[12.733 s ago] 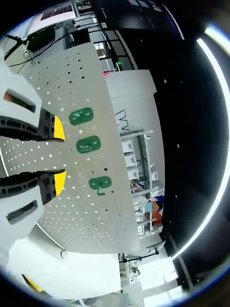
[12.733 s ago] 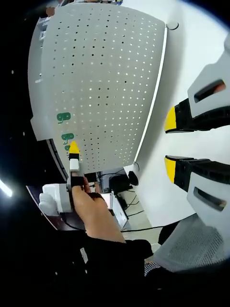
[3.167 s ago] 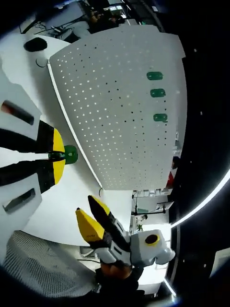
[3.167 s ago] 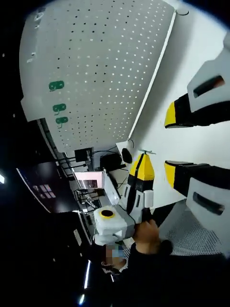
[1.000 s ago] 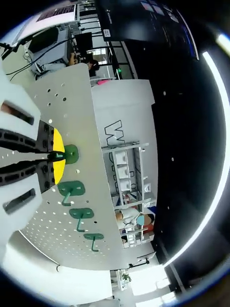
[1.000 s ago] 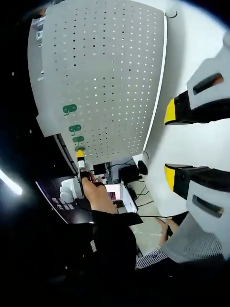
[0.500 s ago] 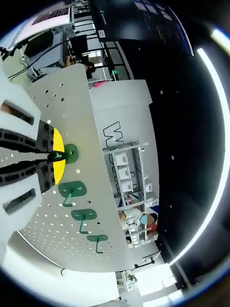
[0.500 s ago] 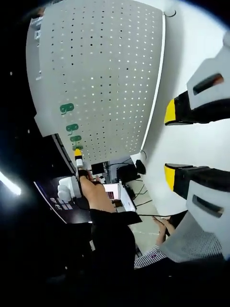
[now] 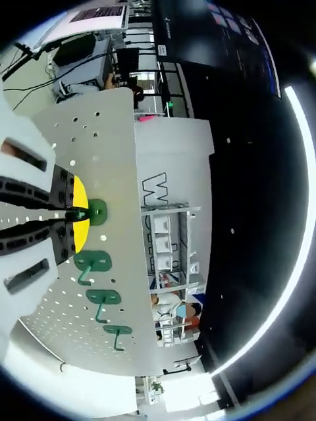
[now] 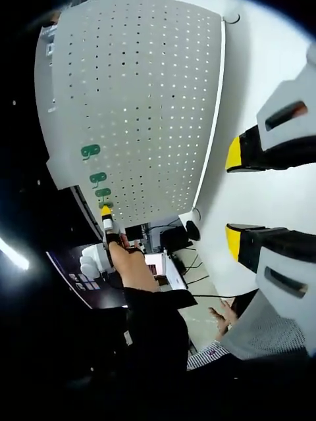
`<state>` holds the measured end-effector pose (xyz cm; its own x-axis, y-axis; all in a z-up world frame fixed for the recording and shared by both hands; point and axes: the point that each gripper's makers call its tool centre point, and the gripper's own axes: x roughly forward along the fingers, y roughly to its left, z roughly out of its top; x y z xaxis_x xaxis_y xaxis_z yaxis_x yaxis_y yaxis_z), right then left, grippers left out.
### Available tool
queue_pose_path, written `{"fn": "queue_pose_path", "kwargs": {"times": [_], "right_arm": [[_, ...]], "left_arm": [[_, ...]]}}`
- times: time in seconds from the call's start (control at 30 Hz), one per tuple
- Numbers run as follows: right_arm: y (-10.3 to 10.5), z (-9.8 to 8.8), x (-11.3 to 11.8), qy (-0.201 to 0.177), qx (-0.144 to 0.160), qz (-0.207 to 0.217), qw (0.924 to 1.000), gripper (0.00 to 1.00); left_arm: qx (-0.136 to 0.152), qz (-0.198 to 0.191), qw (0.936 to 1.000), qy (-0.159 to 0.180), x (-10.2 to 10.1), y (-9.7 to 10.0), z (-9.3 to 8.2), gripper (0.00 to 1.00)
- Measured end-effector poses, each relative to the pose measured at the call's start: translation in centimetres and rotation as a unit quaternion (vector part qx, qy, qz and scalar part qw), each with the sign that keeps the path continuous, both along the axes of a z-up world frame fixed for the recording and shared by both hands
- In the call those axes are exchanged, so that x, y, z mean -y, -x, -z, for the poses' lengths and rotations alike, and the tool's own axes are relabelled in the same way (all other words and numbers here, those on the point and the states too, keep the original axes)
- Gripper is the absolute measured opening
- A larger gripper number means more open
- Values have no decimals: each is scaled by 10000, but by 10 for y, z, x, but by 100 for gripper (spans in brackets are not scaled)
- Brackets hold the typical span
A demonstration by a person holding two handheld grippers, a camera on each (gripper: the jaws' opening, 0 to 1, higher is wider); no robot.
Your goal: Insert the hook assembly into the mounting plate slot until the hook locks in place.
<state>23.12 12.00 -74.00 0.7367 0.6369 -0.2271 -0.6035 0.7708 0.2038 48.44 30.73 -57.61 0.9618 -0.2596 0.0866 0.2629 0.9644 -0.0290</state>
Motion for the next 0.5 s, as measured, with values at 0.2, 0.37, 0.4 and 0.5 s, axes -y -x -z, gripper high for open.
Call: {"fn": "queue_pose_path", "kwargs": {"times": [0.2,0.37,0.4,0.5], "right_arm": [[0,0,3,-19,-11,48,10000,31],[-1,-1,3,-34,-23,57,10000,31],[-1,0,3,-28,-18,53,10000,31],[-1,0,3,-32,-24,53,10000,31]], "left_arm": [[-85,60,9990,435,-3,-2,1,3],[-219,211,9917,1252,-2,-2,1,4],[-202,183,9933,1124,-3,-2,2,4],[-48,47,9994,344,-1,-1,1,3]]}}
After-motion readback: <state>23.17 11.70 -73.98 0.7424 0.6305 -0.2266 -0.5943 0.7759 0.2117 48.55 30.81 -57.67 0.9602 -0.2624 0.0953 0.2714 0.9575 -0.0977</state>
